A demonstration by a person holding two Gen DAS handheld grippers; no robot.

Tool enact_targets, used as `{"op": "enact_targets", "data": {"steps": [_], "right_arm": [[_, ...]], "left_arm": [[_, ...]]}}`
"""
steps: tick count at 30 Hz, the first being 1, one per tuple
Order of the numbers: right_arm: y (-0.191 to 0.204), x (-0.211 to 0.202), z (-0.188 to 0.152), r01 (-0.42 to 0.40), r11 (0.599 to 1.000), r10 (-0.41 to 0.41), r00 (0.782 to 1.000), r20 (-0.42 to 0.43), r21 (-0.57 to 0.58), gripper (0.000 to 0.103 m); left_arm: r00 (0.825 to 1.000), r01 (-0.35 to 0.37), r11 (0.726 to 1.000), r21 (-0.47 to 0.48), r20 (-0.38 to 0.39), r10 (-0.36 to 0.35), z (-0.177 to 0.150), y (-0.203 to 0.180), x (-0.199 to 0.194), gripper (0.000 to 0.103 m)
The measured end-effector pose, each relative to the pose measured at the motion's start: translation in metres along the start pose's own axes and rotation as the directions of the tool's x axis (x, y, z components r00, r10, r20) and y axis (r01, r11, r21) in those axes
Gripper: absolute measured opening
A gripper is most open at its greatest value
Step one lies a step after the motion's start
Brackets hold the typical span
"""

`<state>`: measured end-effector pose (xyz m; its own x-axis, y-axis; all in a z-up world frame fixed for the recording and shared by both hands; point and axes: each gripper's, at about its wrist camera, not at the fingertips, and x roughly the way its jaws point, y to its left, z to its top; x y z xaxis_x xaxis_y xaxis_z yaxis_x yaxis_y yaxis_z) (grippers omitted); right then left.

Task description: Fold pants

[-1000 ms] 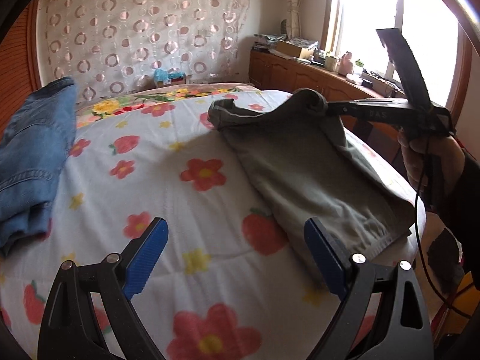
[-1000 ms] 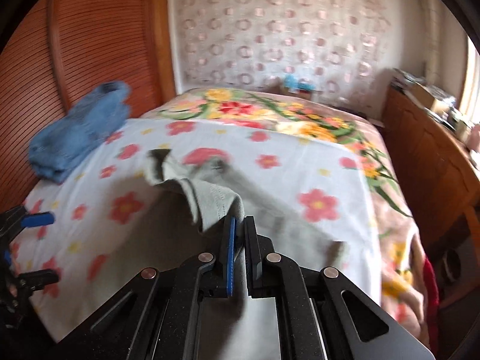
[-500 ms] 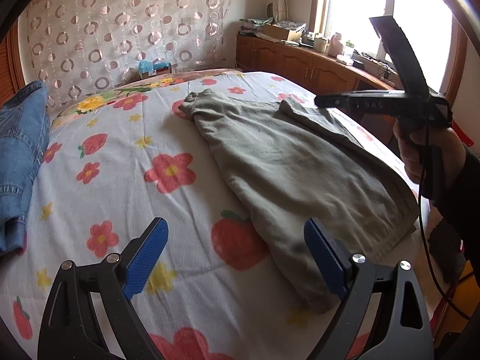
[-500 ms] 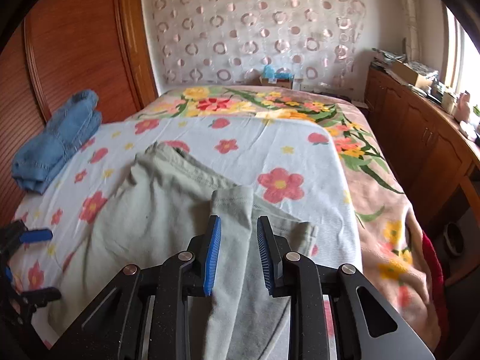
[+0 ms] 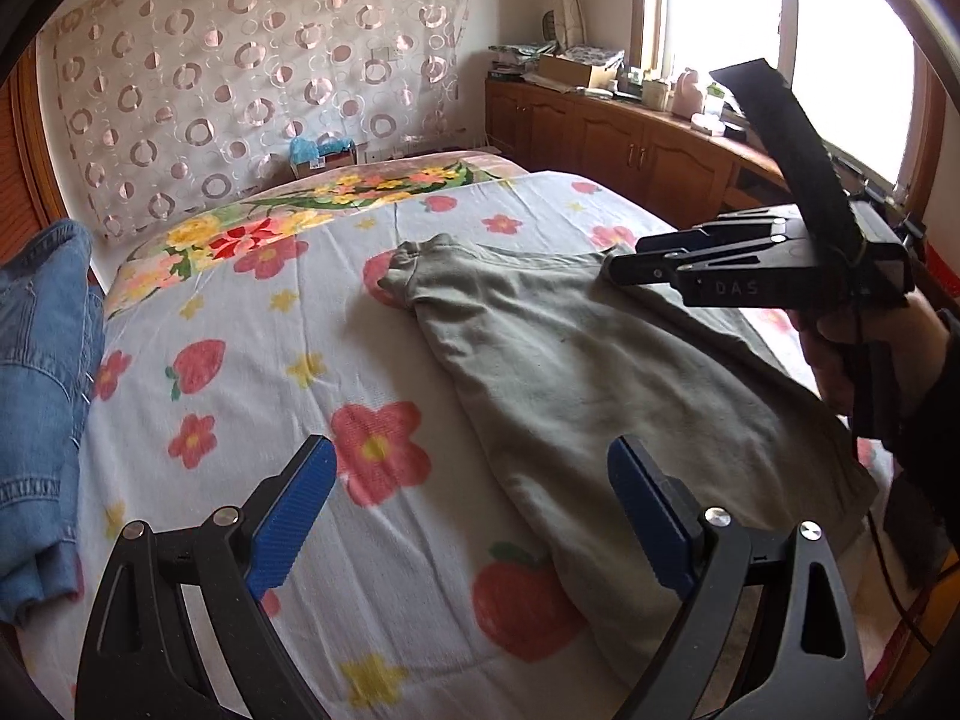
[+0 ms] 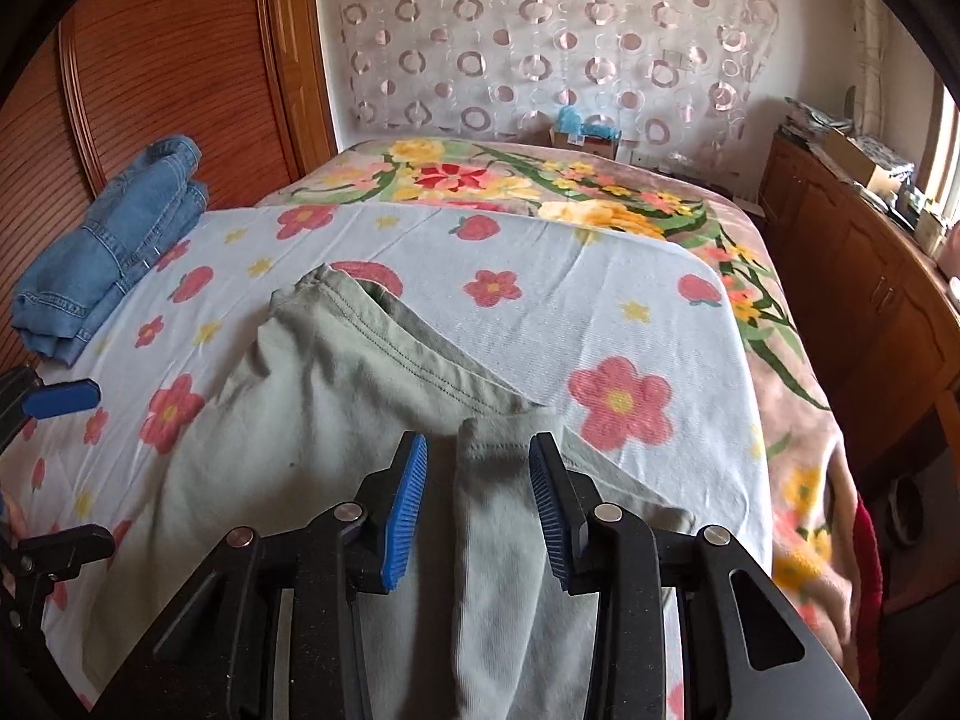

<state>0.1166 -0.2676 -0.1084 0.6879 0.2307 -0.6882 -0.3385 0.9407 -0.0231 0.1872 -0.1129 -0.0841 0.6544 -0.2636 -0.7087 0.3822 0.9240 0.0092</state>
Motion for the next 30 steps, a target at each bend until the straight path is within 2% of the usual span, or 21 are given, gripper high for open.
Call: {"op": "enact_targets", "data": {"steps": [5, 7, 8, 13, 20, 22, 23, 24, 25, 28, 30], "right_arm": [[-0.004, 0.011, 0.004, 0.03, 1.0, -0.03, 0.999, -0.026, -0.006, 0.035], [-0.005, 0.015, 0.006, 0.037, 0.999, -0.037, 0.999, -0.037, -0.007, 0.01], [-0.007, 0.014, 0.006, 0.044, 0.999, -0.044, 0.999, -0.028, -0.003, 0.007], [-0.034, -0.006, 0.001, 0.067, 0.993, -0.072, 0.996, 0.05, 0.1, 0.006], [-0.053, -0.003, -0.013, 0.074, 0.985, -0.079, 0.997, 0.025, 0.156, 0.006], [-0.052, -0.001, -0.014, 0.103, 0.983, -0.106, 0.994, 0.008, 0.153, 0.006], [-0.05, -0.001, -0.01, 0.116, 0.982, -0.118, 0.993, 0.004, 0.152, 0.007], [-0.05, -0.001, -0.009, 0.122, 0.98, -0.124, 0.992, 0.001, 0.154, 0.016], [-0.051, -0.002, -0.008, 0.133, 0.978, -0.136, 0.991, 0.007, 0.162, 0.02], [-0.052, -0.008, -0.007, 0.207, 0.964, -0.212, 0.977, 0.013, 0.168, 0.02], [-0.052, -0.012, -0.008, 0.196, 0.963, -0.202, 0.979, 0.009, 0.187, 0.02]], "left_arm": [[0.999, 0.02, 1.0, 0.007, -0.032, -0.02, -0.003, -0.004, 0.01, 0.092], [0.999, 0.022, 1.0, 0.009, -0.043, -0.021, -0.005, -0.006, 0.013, 0.092], [0.998, 0.023, 1.0, 0.01, -0.05, -0.022, -0.006, -0.006, 0.015, 0.092], [0.998, 0.021, 1.0, 0.016, -0.066, -0.02, -0.011, -0.007, 0.019, 0.092], [0.995, 0.021, 1.0, 0.014, -0.093, -0.02, -0.012, -0.007, 0.025, 0.092], [0.993, 0.023, 1.0, 0.015, -0.114, -0.021, -0.012, -0.008, 0.029, 0.093], [0.992, 0.03, 0.999, 0.011, -0.119, -0.028, -0.012, -0.008, 0.03, 0.093], [0.992, 0.034, 0.999, 0.007, -0.12, -0.033, -0.012, -0.007, 0.031, 0.093], [0.992, 0.036, 0.999, 0.005, -0.121, -0.035, -0.012, -0.006, 0.031, 0.093], [0.992, 0.035, 0.999, 0.006, -0.121, -0.034, -0.012, -0.006, 0.031, 0.093], [0.992, 0.035, 0.999, 0.004, -0.121, -0.034, -0.012, -0.006, 0.031, 0.094]]}}
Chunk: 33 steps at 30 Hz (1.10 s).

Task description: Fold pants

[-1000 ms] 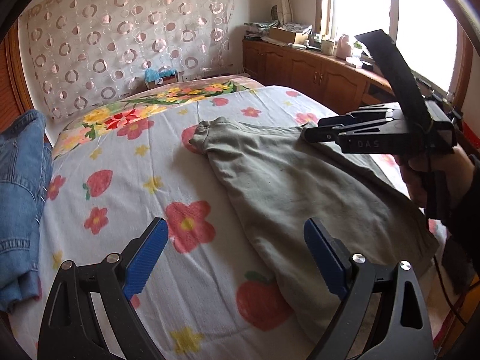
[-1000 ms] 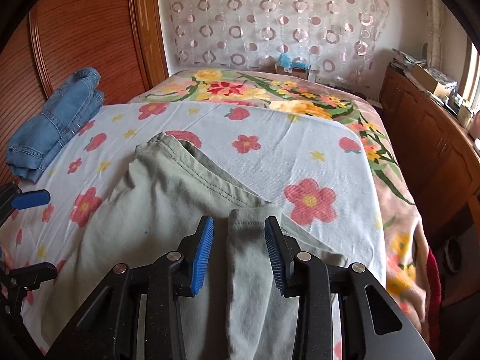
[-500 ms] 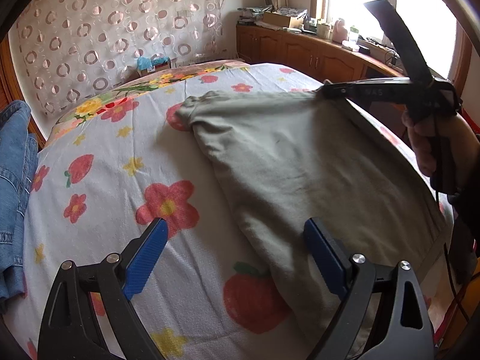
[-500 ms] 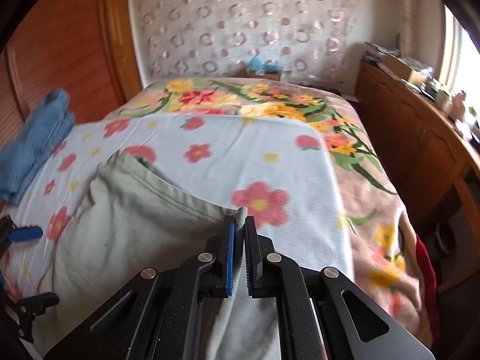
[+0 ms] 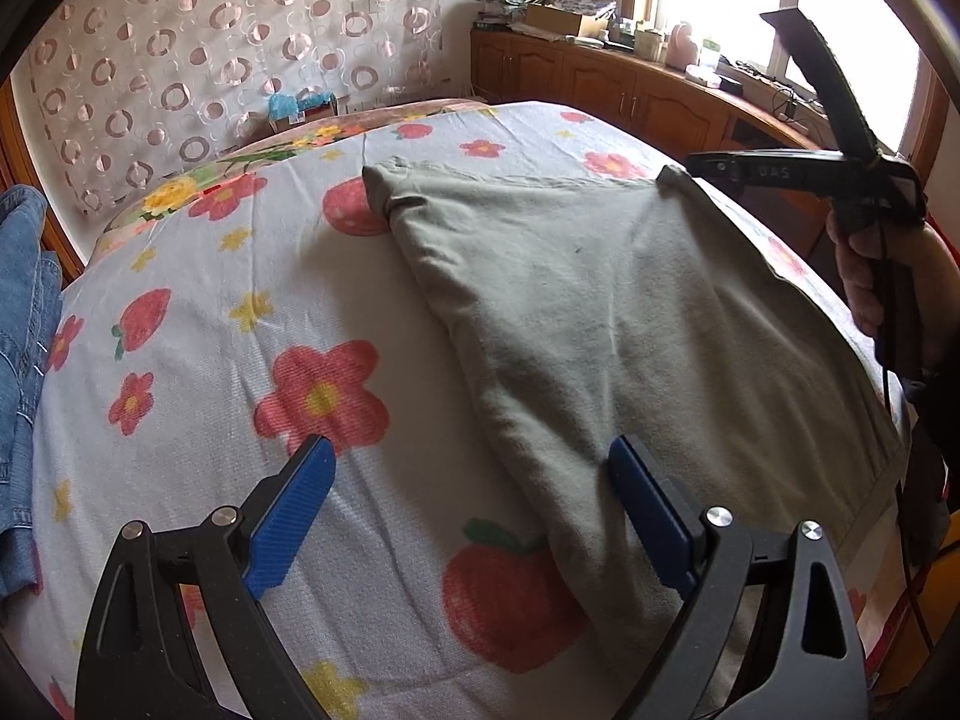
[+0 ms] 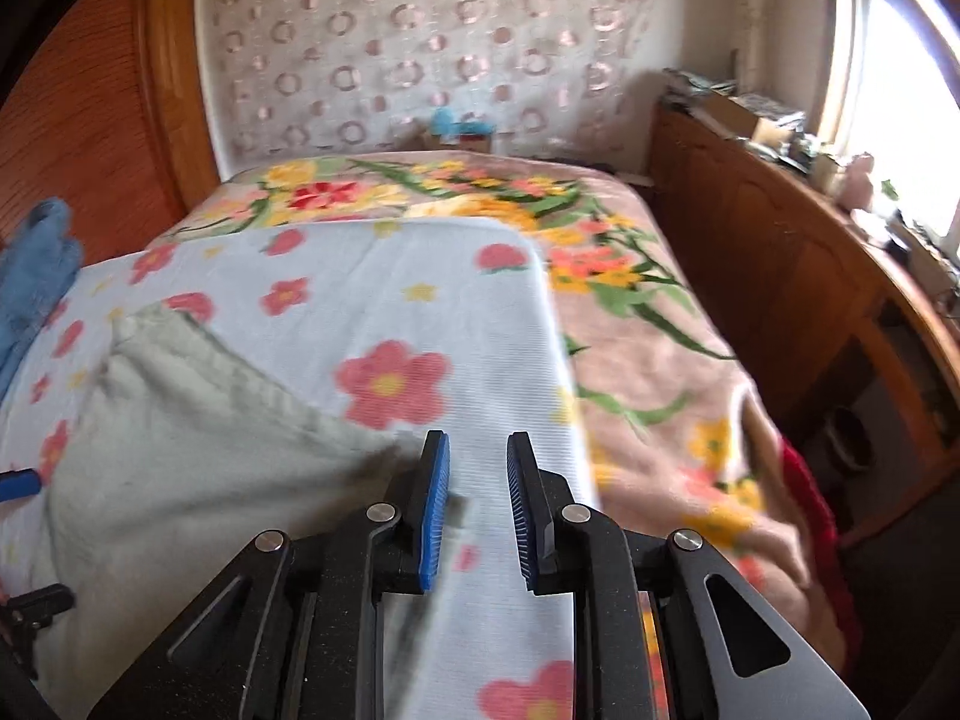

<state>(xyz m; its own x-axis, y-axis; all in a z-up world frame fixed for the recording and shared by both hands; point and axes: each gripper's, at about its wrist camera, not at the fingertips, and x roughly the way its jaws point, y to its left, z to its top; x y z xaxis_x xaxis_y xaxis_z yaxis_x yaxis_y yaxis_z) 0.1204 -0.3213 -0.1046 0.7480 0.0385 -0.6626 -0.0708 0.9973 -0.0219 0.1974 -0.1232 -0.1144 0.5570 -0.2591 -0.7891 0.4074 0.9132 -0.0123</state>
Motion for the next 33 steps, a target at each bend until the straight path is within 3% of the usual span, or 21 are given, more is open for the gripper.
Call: {"op": "enact_targets", "data": {"steps": [6, 11, 17, 19, 23, 26, 33], "right_arm": [[0.006, -0.032, -0.019, -0.108, 0.994, 0.108, 0.993, 0.044, 0.009, 0.02], [0.02, -0.037, -0.036, -0.18, 0.984, 0.18, 0.983, 0.033, -0.009, 0.02], [0.019, -0.013, -0.04, -0.152, 0.988, 0.152, 0.988, -0.018, -0.016, 0.02], [0.013, -0.006, -0.035, -0.095, 0.995, 0.094, 0.995, -0.041, -0.011, 0.02], [0.006, -0.008, -0.032, -0.104, 0.994, 0.104, 0.994, -0.024, 0.034, 0.02], [0.007, -0.019, -0.036, -0.102, 0.994, 0.102, 0.995, 0.001, 0.042, 0.02], [0.023, -0.065, -0.073, -0.184, 0.982, 0.181, 0.982, 0.046, 0.051, 0.02]], "left_arm": [[1.0, -0.002, 1.0, -0.002, -0.001, 0.002, 0.0, 0.0, 0.0, 0.095], [1.0, -0.002, 1.0, -0.002, -0.001, 0.002, -0.001, 0.001, 0.0, 0.095], [1.0, -0.003, 1.0, -0.002, 0.0, 0.003, 0.0, 0.0, 0.001, 0.095], [1.0, -0.003, 1.0, -0.002, -0.001, 0.003, 0.0, 0.0, 0.001, 0.095], [1.0, -0.003, 1.0, -0.002, 0.0, 0.003, 0.0, 0.0, 0.001, 0.095], [1.0, -0.003, 1.0, -0.002, -0.001, 0.003, 0.0, 0.0, 0.001, 0.096], [1.0, -0.014, 1.0, -0.01, 0.004, 0.014, -0.003, 0.001, -0.004, 0.095]]}}
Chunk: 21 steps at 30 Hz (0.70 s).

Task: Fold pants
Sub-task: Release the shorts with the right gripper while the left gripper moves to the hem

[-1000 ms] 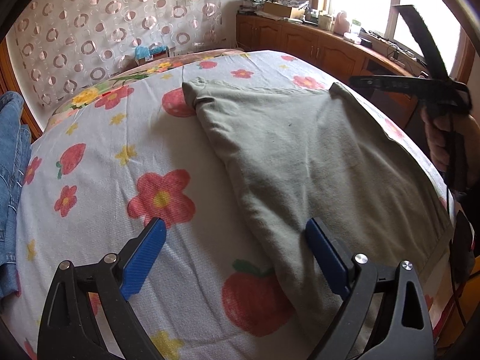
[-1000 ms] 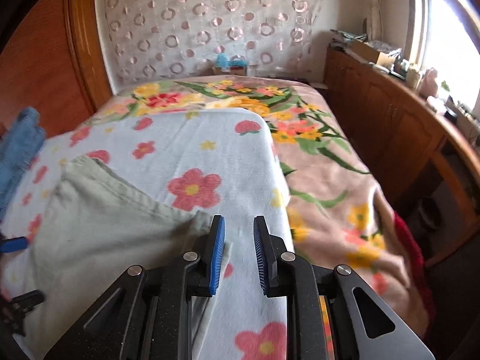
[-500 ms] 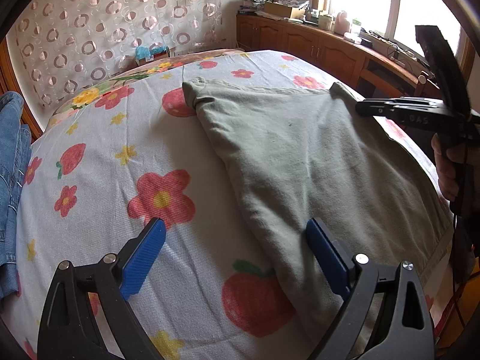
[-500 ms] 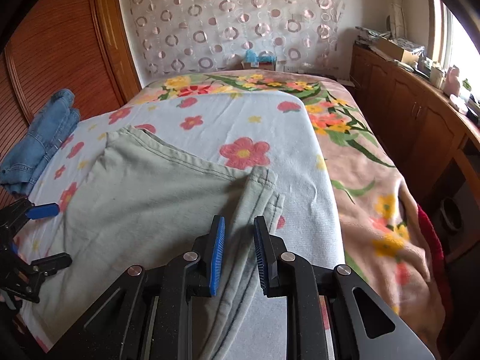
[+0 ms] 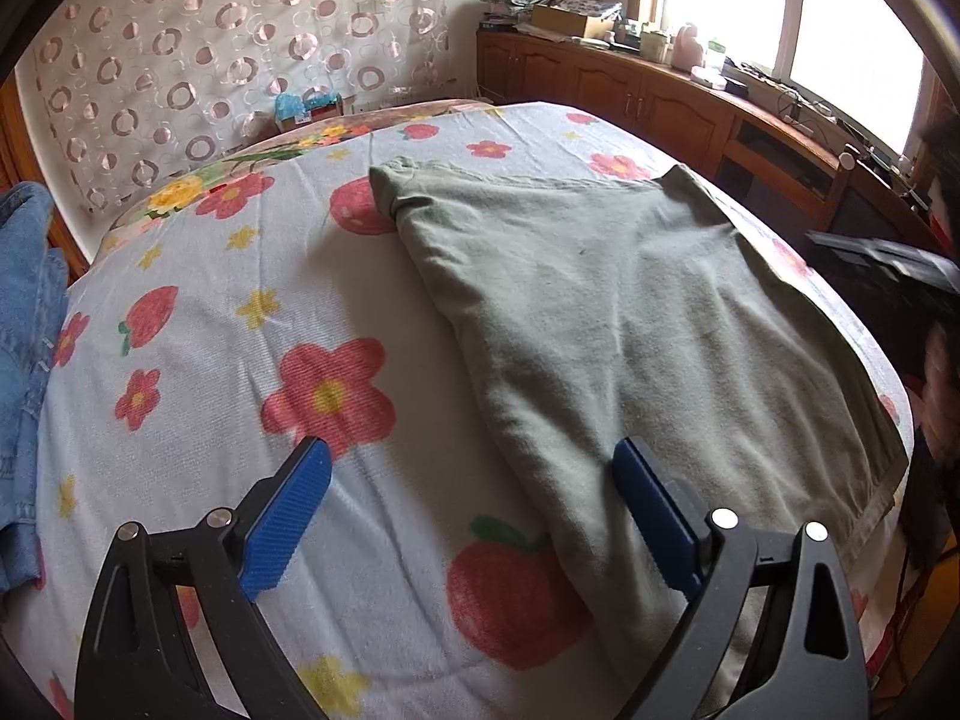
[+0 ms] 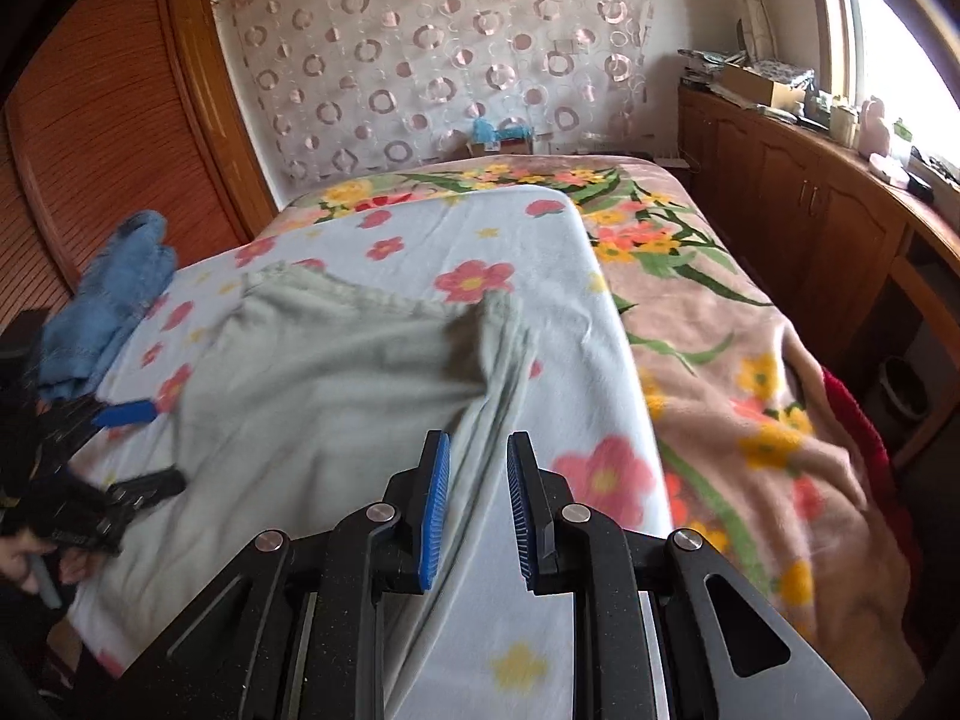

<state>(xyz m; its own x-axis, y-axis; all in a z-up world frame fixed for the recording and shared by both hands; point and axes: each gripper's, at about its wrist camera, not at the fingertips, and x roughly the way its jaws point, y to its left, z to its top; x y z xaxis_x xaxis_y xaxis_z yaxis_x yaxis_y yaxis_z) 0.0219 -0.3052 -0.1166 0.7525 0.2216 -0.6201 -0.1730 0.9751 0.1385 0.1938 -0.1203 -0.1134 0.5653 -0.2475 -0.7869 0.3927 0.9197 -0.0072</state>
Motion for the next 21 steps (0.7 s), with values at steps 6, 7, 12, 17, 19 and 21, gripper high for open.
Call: {"op": "enact_targets", "data": {"steps": [6, 7, 12, 17, 19, 21], "right_arm": [[0.014, -0.043, -0.039, -0.02, 0.999, 0.021, 1.0, 0.012, -0.032, 0.021], [0.015, -0.048, -0.046, -0.033, 0.999, 0.033, 0.999, 0.011, -0.021, 0.021], [0.015, -0.062, -0.061, -0.058, 0.998, 0.058, 0.998, 0.0, 0.0, 0.021], [0.02, -0.066, -0.07, -0.054, 0.999, 0.054, 0.998, -0.016, -0.005, 0.021], [0.02, -0.066, -0.068, -0.052, 0.999, 0.052, 0.998, -0.021, -0.007, 0.021], [0.02, -0.064, -0.067, -0.045, 0.999, 0.045, 0.998, -0.035, -0.004, 0.021]], "left_arm": [[0.995, 0.06, 0.998, 0.001, 0.085, -0.06, -0.016, -0.008, -0.051, 0.095], [0.994, 0.067, 0.998, 0.004, 0.092, -0.067, -0.019, -0.011, -0.058, 0.095], [0.99, 0.095, 0.995, 0.012, 0.102, -0.095, -0.036, -0.021, -0.08, 0.085], [0.989, 0.111, 0.993, 0.03, 0.093, -0.113, -0.053, -0.032, -0.084, 0.078], [0.989, 0.116, 0.993, 0.031, 0.087, -0.118, -0.057, -0.035, -0.083, 0.075], [0.989, 0.126, 0.992, 0.03, 0.079, -0.128, -0.06, -0.037, -0.081, 0.075]]}}
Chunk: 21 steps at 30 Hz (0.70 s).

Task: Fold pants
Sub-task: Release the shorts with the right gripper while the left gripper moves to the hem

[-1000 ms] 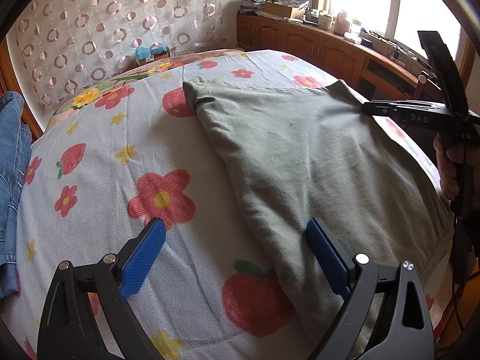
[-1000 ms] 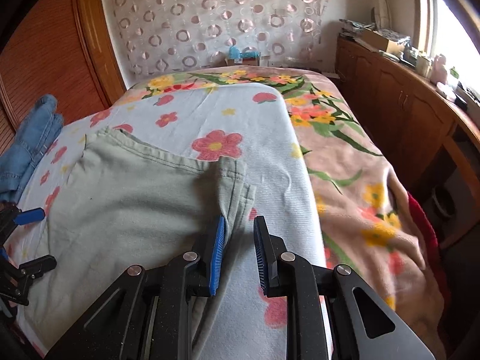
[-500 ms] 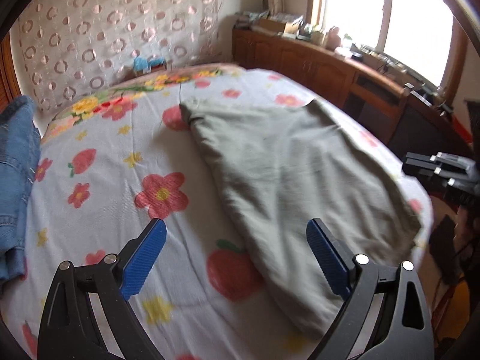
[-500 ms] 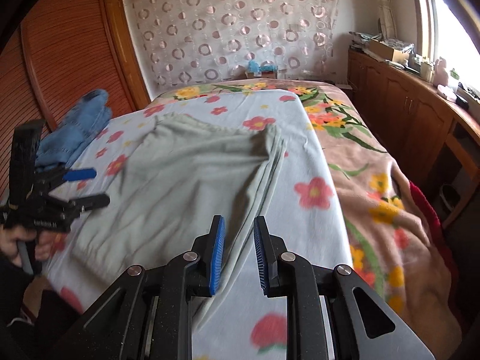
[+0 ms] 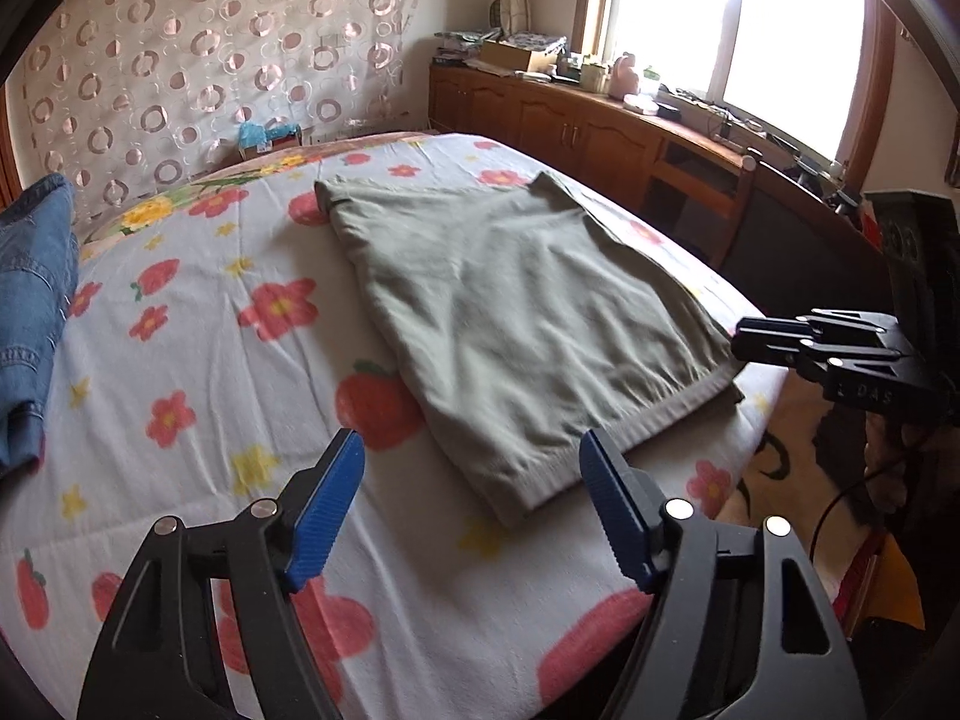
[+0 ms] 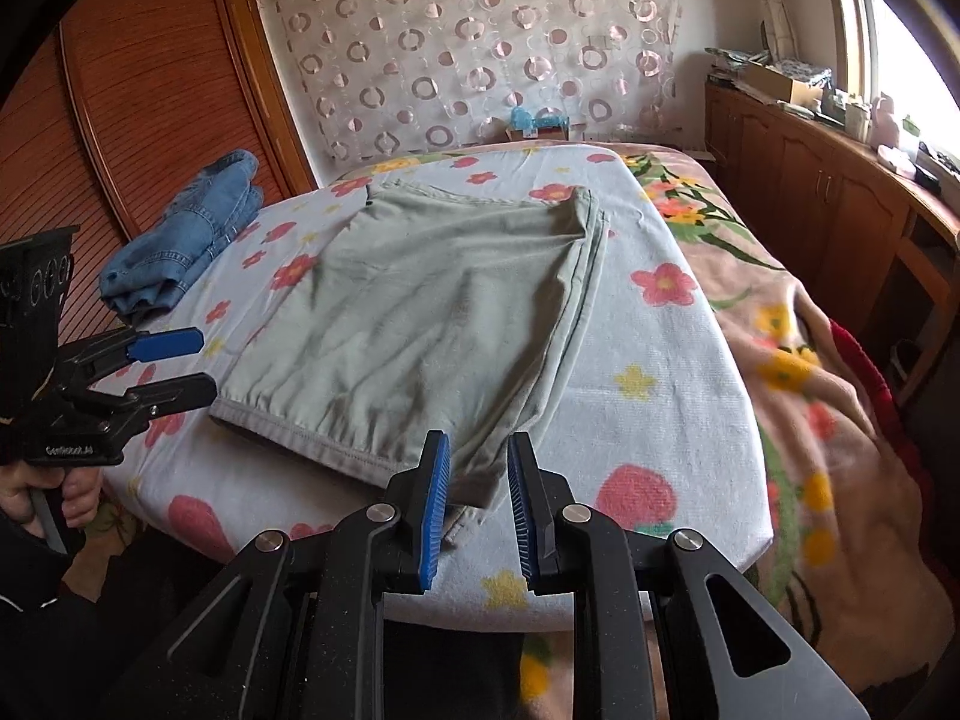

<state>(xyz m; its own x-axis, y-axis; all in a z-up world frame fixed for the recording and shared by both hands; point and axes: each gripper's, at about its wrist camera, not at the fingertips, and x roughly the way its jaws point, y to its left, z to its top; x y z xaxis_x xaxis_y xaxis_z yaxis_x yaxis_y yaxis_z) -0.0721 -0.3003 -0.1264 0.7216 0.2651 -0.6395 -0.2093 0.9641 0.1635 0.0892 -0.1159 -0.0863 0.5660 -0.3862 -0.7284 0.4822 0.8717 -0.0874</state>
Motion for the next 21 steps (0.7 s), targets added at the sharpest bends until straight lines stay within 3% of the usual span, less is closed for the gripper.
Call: {"op": "enact_targets", "data": {"steps": [4, 11, 13, 15, 21], "right_arm": [[0.0, 0.003, -0.002, 0.018, 1.0, -0.018, 1.0, -0.017, 0.004, 0.021], [0.005, 0.005, -0.007, -0.012, 1.0, 0.012, 1.0, -0.012, 0.015, 0.02], [0.007, 0.005, -0.007, -0.019, 1.0, 0.019, 1.0, -0.01, 0.009, 0.01], [0.006, 0.004, -0.008, -0.026, 1.0, 0.026, 1.0, -0.002, 0.009, 0.009], [0.007, -0.009, -0.008, -0.069, 0.997, 0.068, 0.997, 0.025, 0.022, 0.007]], "left_arm": [[1.0, 0.018, 1.0, -0.022, 0.007, -0.017, -0.009, -0.004, -0.001, 0.052], [0.998, 0.066, 0.997, -0.027, -0.009, -0.066, -0.019, -0.012, 0.005, 0.052], [0.998, 0.068, 0.997, -0.024, -0.015, -0.069, -0.02, -0.014, 0.008, 0.051], [0.997, 0.07, 0.997, -0.028, -0.014, -0.071, -0.02, -0.015, 0.009, 0.04], [0.998, 0.054, 0.998, -0.02, 0.03, -0.053, -0.017, -0.015, 0.001, 0.024]]}}
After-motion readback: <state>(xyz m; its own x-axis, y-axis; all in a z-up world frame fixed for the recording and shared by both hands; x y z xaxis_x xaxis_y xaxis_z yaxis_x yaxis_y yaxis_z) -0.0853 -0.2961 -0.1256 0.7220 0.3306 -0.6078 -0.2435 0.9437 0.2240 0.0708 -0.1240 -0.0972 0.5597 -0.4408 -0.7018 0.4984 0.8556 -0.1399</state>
